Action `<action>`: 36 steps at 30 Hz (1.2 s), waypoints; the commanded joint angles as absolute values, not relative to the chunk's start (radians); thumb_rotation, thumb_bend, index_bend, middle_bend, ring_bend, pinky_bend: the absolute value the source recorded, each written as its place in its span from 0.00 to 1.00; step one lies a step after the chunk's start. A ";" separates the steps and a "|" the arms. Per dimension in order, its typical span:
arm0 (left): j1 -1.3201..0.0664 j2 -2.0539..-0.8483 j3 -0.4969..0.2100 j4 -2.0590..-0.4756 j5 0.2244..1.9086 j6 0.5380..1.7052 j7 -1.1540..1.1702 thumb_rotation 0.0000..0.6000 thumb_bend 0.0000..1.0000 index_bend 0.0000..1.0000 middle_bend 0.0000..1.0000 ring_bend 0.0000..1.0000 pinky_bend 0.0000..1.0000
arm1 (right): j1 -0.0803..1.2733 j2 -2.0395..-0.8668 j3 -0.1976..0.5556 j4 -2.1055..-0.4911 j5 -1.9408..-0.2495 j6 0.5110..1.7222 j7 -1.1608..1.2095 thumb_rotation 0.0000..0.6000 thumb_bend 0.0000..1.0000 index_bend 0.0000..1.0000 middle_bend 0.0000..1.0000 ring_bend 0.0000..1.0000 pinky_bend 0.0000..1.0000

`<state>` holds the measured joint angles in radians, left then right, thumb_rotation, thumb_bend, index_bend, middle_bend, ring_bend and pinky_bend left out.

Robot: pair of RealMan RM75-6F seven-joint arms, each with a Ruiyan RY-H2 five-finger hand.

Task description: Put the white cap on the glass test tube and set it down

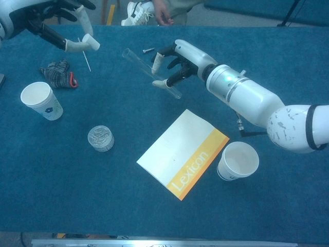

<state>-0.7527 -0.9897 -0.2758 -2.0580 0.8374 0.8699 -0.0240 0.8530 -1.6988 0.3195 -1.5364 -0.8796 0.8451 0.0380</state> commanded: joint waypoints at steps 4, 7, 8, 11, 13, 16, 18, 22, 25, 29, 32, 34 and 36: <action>-0.770 -1.009 -0.270 -2.052 0.821 0.880 -0.003 1.00 0.29 0.53 0.10 0.00 0.00 | 0.868 -1.723 0.333 -1.523 -0.855 0.841 0.028 1.00 0.25 0.66 0.28 0.12 0.23; -0.773 -1.010 -0.269 -2.051 0.815 0.886 0.002 1.00 0.29 0.52 0.10 0.00 0.00 | 0.881 -1.737 0.342 -1.516 -0.839 0.837 0.019 1.00 0.25 0.66 0.28 0.12 0.23; -0.774 -1.010 -0.269 -2.050 0.812 0.888 0.002 1.00 0.29 0.52 0.10 0.00 0.00 | 0.887 -1.742 0.345 -1.513 -0.833 0.836 0.013 1.00 0.25 0.66 0.28 0.12 0.23; -0.773 -1.007 -0.268 -2.051 0.809 0.892 0.002 1.00 0.29 0.52 0.10 0.00 0.00 | 0.898 -1.757 0.351 -1.508 -0.820 0.836 0.002 1.00 0.25 0.66 0.28 0.12 0.23; -0.772 -1.004 -0.267 -2.053 0.809 0.893 0.001 1.00 0.29 0.52 0.10 0.00 0.00 | 0.904 -1.764 0.353 -1.505 -0.815 0.837 -0.003 1.00 0.25 0.66 0.28 0.12 0.23; -0.770 -0.998 -0.266 -2.056 0.811 0.893 -0.002 1.00 0.29 0.52 0.10 0.00 0.00 | 0.909 -1.773 0.356 -1.498 -0.809 0.841 -0.011 1.00 0.25 0.66 0.28 0.12 0.23; -0.769 -0.995 -0.265 -2.059 0.813 0.892 -0.004 1.00 0.29 0.52 0.10 0.00 0.00 | 0.911 -1.778 0.357 -1.494 -0.806 0.844 -0.015 1.00 0.25 0.66 0.28 0.12 0.23; -0.769 -0.993 -0.262 -2.063 0.817 0.889 -0.006 1.00 0.29 0.52 0.10 0.00 0.00 | 0.913 -1.786 0.359 -1.488 -0.802 0.847 -0.019 1.00 0.25 0.66 0.28 0.12 0.23; -0.770 -0.995 -0.259 -2.065 0.817 0.888 -0.006 1.00 0.29 0.52 0.10 0.00 0.00 | 0.915 -1.790 0.359 -1.487 -0.801 0.848 -0.021 1.00 0.25 0.66 0.28 0.12 0.23; -0.772 -1.000 -0.257 -2.066 0.816 0.887 -0.007 1.00 0.29 0.52 0.09 0.00 0.00 | 0.915 -1.794 0.362 -1.484 -0.799 0.849 -0.021 1.00 0.25 0.66 0.28 0.12 0.23; -0.776 -1.004 -0.255 -2.067 0.815 0.886 -0.004 1.00 0.29 0.52 0.09 0.00 0.00 | 0.917 -1.797 0.365 -1.481 -0.799 0.849 -0.022 1.00 0.25 0.66 0.28 0.12 0.23; -0.777 -1.006 -0.254 -2.069 0.814 0.887 -0.002 1.00 0.29 0.52 0.09 0.00 0.00 | 0.917 -1.798 0.368 -1.482 -0.798 0.848 -0.021 1.00 0.25 0.66 0.28 0.12 0.23; -0.779 -1.008 -0.252 -2.070 0.812 0.888 0.001 1.00 0.29 0.52 0.09 0.00 0.00 | 0.919 -1.799 0.370 -1.481 -0.797 0.848 -0.023 1.00 0.25 0.66 0.28 0.12 0.23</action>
